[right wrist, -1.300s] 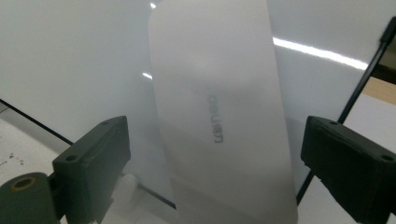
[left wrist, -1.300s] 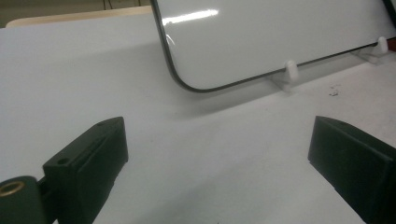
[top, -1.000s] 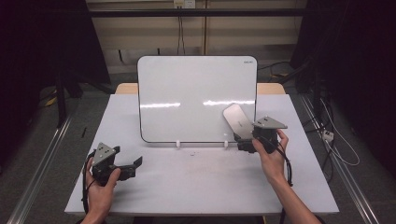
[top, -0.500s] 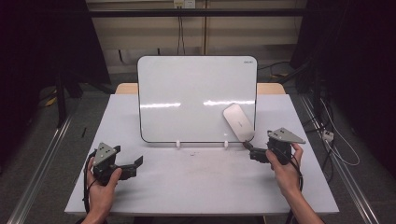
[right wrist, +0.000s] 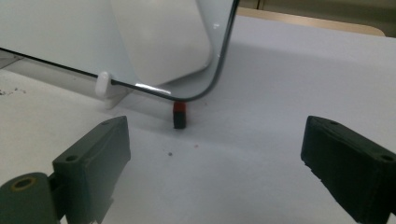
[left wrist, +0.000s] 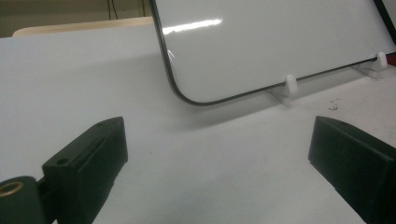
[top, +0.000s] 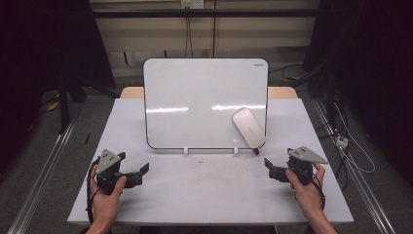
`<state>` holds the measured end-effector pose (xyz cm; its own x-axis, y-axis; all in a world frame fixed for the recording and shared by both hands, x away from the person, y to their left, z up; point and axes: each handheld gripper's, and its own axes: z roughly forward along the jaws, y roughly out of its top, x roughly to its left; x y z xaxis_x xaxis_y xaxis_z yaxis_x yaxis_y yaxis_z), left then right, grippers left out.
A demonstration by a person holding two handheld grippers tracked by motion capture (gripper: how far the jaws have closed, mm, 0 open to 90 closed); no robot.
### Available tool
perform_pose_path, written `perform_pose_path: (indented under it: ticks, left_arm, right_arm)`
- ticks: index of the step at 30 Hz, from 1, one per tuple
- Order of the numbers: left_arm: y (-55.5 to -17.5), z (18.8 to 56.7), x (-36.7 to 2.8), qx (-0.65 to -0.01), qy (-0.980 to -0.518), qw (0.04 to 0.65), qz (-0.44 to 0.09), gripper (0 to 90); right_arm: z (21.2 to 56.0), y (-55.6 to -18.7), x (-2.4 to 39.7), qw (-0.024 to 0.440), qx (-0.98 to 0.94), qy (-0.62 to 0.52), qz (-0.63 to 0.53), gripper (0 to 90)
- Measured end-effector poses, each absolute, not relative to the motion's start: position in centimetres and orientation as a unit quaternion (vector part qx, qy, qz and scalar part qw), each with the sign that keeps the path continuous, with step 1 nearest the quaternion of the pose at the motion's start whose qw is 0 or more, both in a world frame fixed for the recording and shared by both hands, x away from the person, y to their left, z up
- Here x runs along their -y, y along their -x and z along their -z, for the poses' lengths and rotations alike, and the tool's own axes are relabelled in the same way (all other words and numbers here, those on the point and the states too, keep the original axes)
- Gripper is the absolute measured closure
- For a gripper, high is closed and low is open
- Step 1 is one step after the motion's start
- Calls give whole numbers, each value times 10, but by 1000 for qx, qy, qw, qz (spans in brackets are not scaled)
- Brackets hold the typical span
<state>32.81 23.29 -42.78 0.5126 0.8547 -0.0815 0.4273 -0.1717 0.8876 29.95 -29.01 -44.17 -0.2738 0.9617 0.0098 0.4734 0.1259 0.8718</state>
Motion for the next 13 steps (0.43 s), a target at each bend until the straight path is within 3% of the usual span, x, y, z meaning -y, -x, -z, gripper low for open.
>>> perform_pose_path:
  ticks: [13]
  left_arm:
    - [-326, 429, -230, -438, -735, 467, -224, 47]
  right_arm:
    - [448, -286, 301, 310, -665, -534, -420, 84]
